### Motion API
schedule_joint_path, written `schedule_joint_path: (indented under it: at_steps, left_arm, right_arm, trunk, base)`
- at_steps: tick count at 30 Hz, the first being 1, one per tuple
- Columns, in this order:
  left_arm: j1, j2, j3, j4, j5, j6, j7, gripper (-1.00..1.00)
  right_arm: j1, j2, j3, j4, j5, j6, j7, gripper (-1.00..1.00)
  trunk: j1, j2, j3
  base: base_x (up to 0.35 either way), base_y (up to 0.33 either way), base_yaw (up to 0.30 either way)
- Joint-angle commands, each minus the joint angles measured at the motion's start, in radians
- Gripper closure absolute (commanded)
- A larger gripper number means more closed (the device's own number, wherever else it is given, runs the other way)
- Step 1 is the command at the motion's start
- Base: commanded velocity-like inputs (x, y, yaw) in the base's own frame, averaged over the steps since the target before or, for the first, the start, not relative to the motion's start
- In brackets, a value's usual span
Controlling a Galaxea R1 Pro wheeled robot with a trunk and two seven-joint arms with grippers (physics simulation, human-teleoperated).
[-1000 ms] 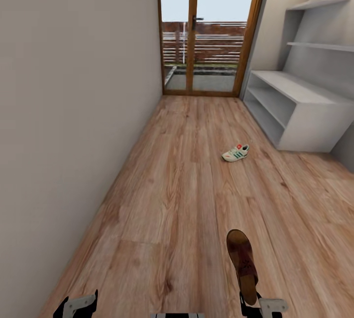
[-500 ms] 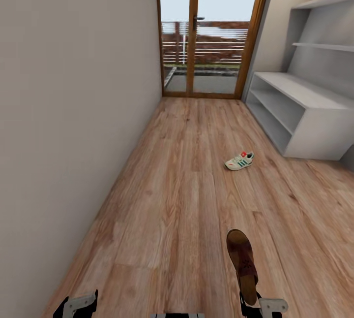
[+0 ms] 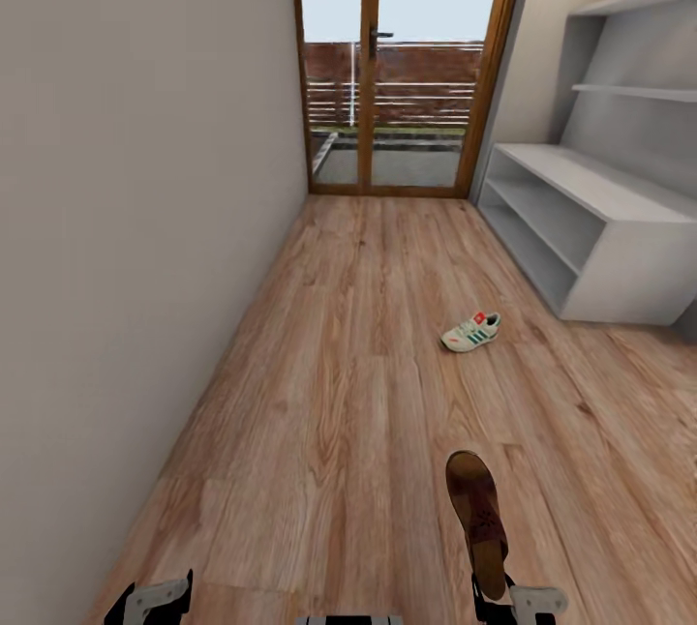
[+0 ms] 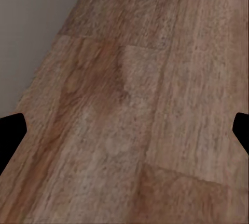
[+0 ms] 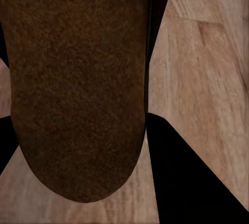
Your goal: Pick up the two gym shoes and the two sandals from the corridor floor and place them onto the hallstand (shoe rack) in the corridor, making sure they are on the rack and not on the floor. Arrange them so the two gym shoes are next to each other and the two sandals are next to each other.
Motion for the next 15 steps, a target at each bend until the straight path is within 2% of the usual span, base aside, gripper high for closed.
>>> schedule_joint_path:
  at_steps: [1,6,15]
  left_arm:
    - [0.0,0.0,0.007,0.001,-0.005,-0.003,-0.003,-1.0]
    - [0.0,0.0,0.007,0.001,-0.005,-0.003,-0.003,-1.0]
    - [0.0,0.0,0.007,0.0,-0.004,-0.003,-0.003,-1.0]
  right_arm:
    - [-0.001,0.0,-0.001,0.001,0.005,-0.002,-0.005,1.0]
    - [-0.001,0.0,-0.001,0.001,0.005,-0.004,-0.005,1.0]
    - [-0.001,0.0,-0.001,0.001,0.005,-0.004,-0.004,1.0]
  trunk:
    - [0.0,0.0,-0.001]
    - [0.0,0.0,-0.001]
    - [0.0,0.0,-0.001]
  base:
    - [0.33,0.0,-0.23]
    - [0.33,0.0,-0.121]
    - [0.33,0.0,-0.015]
